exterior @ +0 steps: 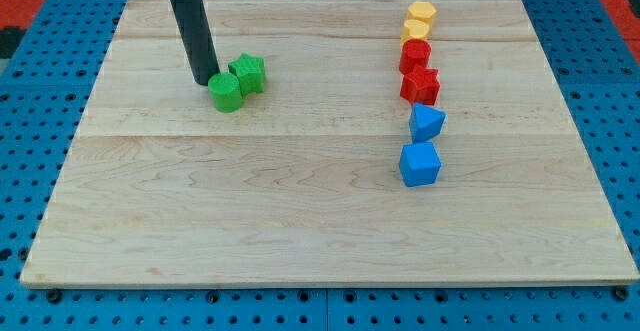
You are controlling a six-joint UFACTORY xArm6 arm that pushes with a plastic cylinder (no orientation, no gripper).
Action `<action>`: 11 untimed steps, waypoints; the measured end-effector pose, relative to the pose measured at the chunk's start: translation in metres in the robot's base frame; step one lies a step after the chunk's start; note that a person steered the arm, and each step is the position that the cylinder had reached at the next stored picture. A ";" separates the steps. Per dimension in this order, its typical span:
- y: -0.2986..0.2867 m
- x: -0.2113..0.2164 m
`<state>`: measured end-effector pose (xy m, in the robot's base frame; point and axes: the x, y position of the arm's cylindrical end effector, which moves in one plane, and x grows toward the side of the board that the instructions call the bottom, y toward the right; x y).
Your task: Slide the green circle to the bottom center
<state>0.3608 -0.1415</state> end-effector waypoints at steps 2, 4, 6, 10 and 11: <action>-0.009 -0.024; 0.004 0.062; 0.029 0.020; 0.085 0.104; 0.126 0.147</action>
